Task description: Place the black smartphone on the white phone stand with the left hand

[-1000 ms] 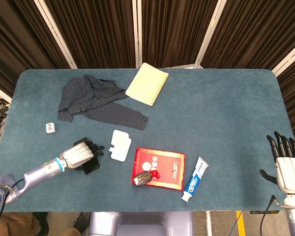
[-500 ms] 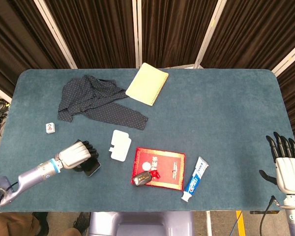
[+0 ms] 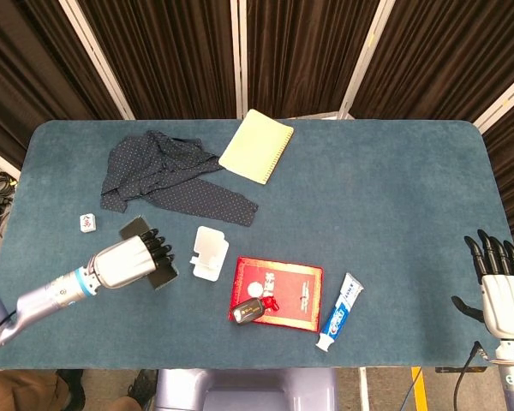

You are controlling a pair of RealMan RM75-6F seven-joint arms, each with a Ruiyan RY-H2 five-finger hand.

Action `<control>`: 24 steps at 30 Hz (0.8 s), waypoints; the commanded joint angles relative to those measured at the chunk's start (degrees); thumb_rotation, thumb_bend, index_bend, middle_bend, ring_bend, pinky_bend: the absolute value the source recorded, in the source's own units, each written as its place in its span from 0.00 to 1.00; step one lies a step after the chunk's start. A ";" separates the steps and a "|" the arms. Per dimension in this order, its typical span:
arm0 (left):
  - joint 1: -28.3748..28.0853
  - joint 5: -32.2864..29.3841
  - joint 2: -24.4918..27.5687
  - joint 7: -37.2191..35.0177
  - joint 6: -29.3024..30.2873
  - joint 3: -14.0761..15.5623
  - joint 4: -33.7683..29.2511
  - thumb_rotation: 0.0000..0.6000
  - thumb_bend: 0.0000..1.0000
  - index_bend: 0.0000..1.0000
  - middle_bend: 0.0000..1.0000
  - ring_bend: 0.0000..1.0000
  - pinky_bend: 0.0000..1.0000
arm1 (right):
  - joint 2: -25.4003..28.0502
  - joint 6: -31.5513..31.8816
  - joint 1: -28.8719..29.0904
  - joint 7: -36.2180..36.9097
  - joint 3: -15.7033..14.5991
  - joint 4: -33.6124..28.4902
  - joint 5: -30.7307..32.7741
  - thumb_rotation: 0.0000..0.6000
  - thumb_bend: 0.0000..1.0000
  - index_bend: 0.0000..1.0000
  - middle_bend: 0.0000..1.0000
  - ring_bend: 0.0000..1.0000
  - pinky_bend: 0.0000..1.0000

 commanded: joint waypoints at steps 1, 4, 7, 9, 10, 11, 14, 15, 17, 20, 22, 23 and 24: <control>-4.52 4.68 -0.44 6.59 3.84 -2.46 3.81 1.00 0.00 0.56 0.38 0.46 0.41 | 0.02 -0.10 0.00 0.09 0.01 0.05 0.13 1.00 0.00 0.00 0.00 0.00 0.00; -7.90 6.67 -1.13 9.45 3.61 -3.11 5.12 1.00 0.00 0.57 0.38 0.46 0.41 | 0.08 -0.22 0.01 0.36 0.15 0.19 0.45 1.00 0.00 0.00 0.00 0.00 0.00; -10.01 7.65 -1.63 10.94 2.82 -3.30 5.64 1.00 0.00 0.57 0.38 0.46 0.40 | 0.16 -0.29 -0.02 0.74 0.27 0.34 0.74 1.00 0.00 0.00 0.00 0.00 0.00; -11.73 8.48 -1.94 12.14 1.50 -3.15 5.91 1.00 0.00 0.56 0.38 0.46 0.39 | 0.21 -0.36 -0.04 0.98 0.42 0.53 1.07 1.00 0.00 0.00 0.00 0.00 0.00; -12.63 8.89 -2.05 12.82 0.68 -3.04 5.99 1.00 0.00 0.56 0.38 0.46 0.39 | 0.25 -0.46 -0.04 1.17 0.48 0.62 1.26 1.00 0.00 0.00 0.00 0.00 0.00; -13.66 9.29 -2.09 13.35 -0.33 -2.85 5.98 1.00 0.00 0.56 0.38 0.46 0.39 | 0.29 -0.55 -0.04 1.40 0.56 0.73 1.48 1.00 0.00 0.00 0.00 0.00 0.00; -15.25 9.54 -2.30 13.84 -2.04 -2.71 5.89 1.00 0.00 0.55 0.37 0.45 0.38 | 0.36 -0.65 -0.05 1.73 0.73 0.95 1.84 1.00 0.00 0.00 0.00 0.00 0.00; -15.91 9.64 -2.55 13.94 -2.71 -2.64 5.97 1.00 0.00 0.55 0.37 0.45 0.38 | 0.38 -0.74 -0.05 1.89 0.79 1.04 2.02 1.00 0.00 0.00 0.00 0.00 0.00; -16.83 9.86 -3.11 14.14 -3.90 -2.44 6.43 1.00 0.00 0.55 0.36 0.45 0.37 | 0.40 -0.93 -0.02 2.09 0.89 1.17 2.30 1.00 0.00 0.00 0.00 0.00 0.00; -18.24 10.63 -4.11 14.25 -5.33 -1.74 7.95 1.00 0.00 0.54 0.36 0.44 0.36 | 0.42 -1.20 0.03 2.27 1.02 1.38 2.73 1.00 0.00 0.00 0.00 0.00 0.00; -18.92 10.86 -4.99 13.59 -5.87 -1.21 9.39 1.00 0.00 0.54 0.36 0.43 0.36 | 0.42 -1.34 0.04 2.32 1.14 1.52 3.06 1.00 0.00 0.00 0.00 0.00 0.00; -19.14 11.03 -5.33 13.28 -5.84 -0.94 9.97 1.00 0.00 0.54 0.35 0.43 0.35 | 0.42 -1.41 0.05 2.34 1.19 1.58 3.19 1.00 0.00 0.00 0.00 0.00 0.00; -19.37 11.26 -5.66 12.88 -5.76 -0.61 10.55 1.00 0.00 0.53 0.35 0.42 0.35 | 0.42 -1.48 0.06 2.39 1.24 1.63 3.34 1.00 0.00 0.00 0.00 0.00 0.00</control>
